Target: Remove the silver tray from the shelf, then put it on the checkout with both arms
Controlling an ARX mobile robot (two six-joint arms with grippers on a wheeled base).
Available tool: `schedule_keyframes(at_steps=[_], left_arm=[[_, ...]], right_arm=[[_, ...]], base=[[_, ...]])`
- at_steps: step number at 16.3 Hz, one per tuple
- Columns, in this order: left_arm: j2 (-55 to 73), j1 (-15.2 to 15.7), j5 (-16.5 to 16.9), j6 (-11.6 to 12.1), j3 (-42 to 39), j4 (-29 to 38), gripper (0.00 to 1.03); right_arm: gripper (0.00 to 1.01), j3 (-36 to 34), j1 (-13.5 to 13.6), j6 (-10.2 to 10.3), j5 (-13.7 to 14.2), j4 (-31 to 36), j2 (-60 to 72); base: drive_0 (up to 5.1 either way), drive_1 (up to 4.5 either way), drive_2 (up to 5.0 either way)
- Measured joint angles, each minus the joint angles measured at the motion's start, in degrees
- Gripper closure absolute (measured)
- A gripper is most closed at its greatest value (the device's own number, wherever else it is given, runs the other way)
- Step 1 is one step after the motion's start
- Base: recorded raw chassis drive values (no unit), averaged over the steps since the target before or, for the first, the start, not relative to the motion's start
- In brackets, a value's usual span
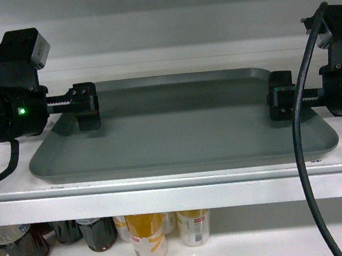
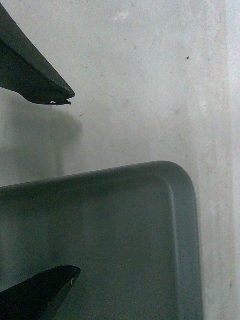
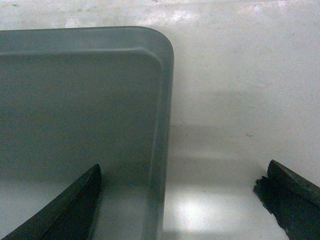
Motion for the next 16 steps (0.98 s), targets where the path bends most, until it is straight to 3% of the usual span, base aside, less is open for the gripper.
schedule_keyframes(at_steps=[8,10,14,16], left_arm=[[0.8,-0.6,-0.5,-0.2,-2.1,3.1,0.05],[0.8,-1.5,-0.5,-0.2,-2.1,3.2,0.28],[0.8,-2.3,-1.1,-1.0,-2.2,3.4,0.67],[0.8,-2.2,-2.0,-1.3,-2.2,3.4,0.86]], right_arm=[[0.03,0.3,1.9,0.5,1.0,2.6,1.1],[0.09,0.3,2.4,0.5,1.0,3.8,1.4],[0.49,-0.2,3.0,0.0,1.6,5.5,1.5],[0.69,-0.4,3.7,-0.9,3.2,5.9,1.6]], base=[[0.0,0.00,0.0],[0.0,0.00,0.0],[0.0,0.00,0.0],[0.0,0.00,0.0]])
